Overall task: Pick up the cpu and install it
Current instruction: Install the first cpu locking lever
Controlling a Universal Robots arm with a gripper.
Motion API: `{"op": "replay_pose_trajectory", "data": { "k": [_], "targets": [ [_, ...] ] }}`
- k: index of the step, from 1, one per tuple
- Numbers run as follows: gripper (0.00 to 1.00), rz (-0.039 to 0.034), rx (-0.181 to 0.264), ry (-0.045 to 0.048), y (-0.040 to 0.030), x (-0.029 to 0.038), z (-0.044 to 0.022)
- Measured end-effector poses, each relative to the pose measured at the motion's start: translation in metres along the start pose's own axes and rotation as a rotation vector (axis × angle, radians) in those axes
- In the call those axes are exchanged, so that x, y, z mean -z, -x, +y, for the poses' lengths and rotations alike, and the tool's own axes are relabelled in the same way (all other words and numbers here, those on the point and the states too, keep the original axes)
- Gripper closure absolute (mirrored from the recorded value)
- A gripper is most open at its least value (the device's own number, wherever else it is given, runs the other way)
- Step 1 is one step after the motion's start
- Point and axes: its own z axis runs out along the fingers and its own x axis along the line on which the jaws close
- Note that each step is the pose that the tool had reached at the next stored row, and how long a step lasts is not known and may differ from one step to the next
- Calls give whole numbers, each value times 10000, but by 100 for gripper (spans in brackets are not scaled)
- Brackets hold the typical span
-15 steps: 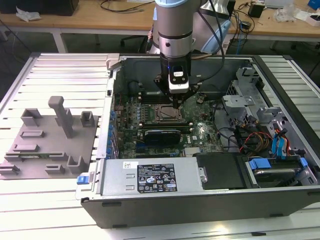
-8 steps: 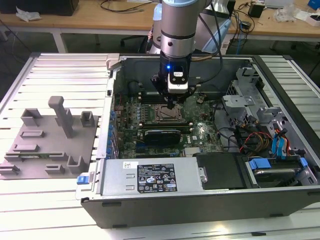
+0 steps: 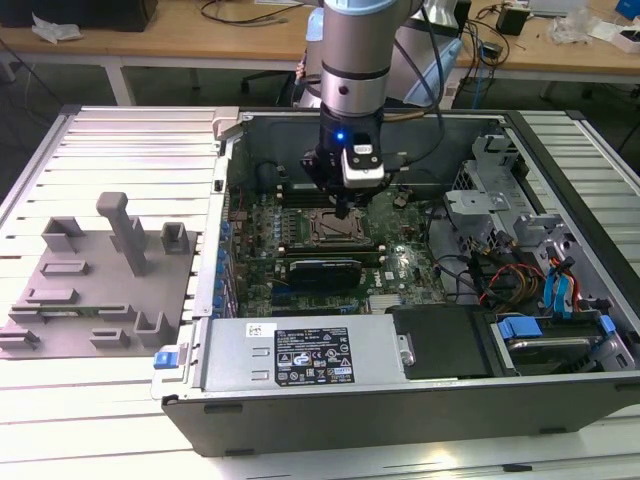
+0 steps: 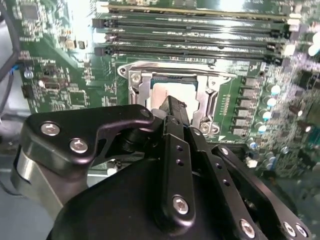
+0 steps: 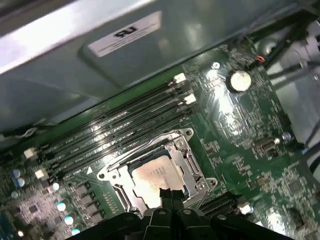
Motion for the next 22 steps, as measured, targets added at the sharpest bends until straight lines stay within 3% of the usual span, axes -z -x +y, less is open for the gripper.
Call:
{"op": "replay_pose_trajectory", "data": {
  "k": [4, 6, 15, 16, 19, 20, 22],
  "targets": [
    [89, -31, 855, 39, -1, -13, 0],
    [89, -57, 1588, 75, -1, -24, 1],
    [89, -141, 3851, 167, -3, -59, 2],
    [89, -156, 4052, 150, -3, -61, 3],
    [89, -156, 4075, 148, -3, -60, 2],
    [89, -113, 4079, 138, -3, -61, 2],
    [89, 184, 4094, 69, -2, -65, 3]
  ]
}}
